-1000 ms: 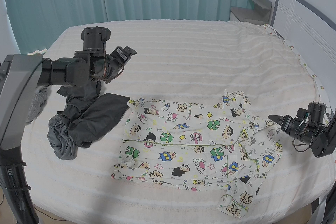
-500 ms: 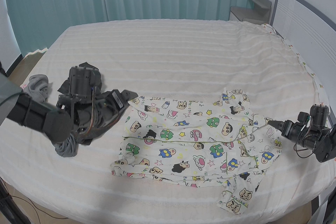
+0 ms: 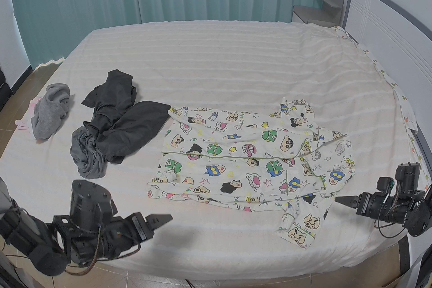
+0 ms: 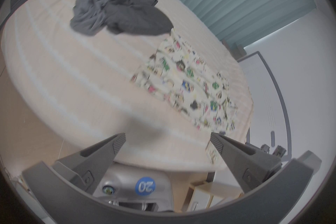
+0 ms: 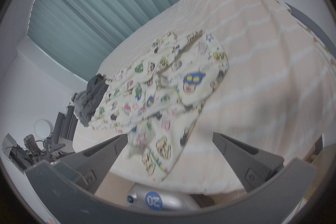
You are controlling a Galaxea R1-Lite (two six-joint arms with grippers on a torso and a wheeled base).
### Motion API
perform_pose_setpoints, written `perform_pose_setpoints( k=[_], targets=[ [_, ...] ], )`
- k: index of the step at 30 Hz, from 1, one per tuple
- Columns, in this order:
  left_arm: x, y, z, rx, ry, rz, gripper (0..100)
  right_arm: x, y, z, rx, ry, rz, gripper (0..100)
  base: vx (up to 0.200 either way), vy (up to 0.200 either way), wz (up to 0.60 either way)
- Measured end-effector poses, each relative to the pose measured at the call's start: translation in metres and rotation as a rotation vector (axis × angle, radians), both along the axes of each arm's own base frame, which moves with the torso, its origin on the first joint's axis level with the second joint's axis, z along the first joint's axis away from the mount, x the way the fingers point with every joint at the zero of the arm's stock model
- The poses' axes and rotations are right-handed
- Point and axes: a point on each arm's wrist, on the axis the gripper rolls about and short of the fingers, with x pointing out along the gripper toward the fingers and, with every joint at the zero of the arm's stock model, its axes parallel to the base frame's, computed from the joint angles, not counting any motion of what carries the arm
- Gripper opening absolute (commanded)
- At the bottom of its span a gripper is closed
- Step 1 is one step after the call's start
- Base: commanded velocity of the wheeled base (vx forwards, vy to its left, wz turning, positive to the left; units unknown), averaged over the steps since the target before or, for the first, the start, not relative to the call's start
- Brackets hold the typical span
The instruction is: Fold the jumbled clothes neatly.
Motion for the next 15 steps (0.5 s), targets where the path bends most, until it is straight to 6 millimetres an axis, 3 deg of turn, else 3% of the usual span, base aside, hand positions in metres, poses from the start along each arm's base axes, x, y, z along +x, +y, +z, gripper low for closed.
perform_pose_setpoints(
  k=[5, 15],
  targets=[
    [-0.021, 0.004, -0.010, -0.028, 0.044, 0.001, 100, -0.009, 0.008, -0.008, 0.003, -0.011, 0.038, 100, 0.000, 0.000, 0.00],
    [-0.021, 0.001, -0.014, -0.081, 0.032, 0.020, 100, 0.001, 0.034, -0.031, 0.070, -0.015, 0.092, 100, 0.000, 0.000, 0.00]
  ],
)
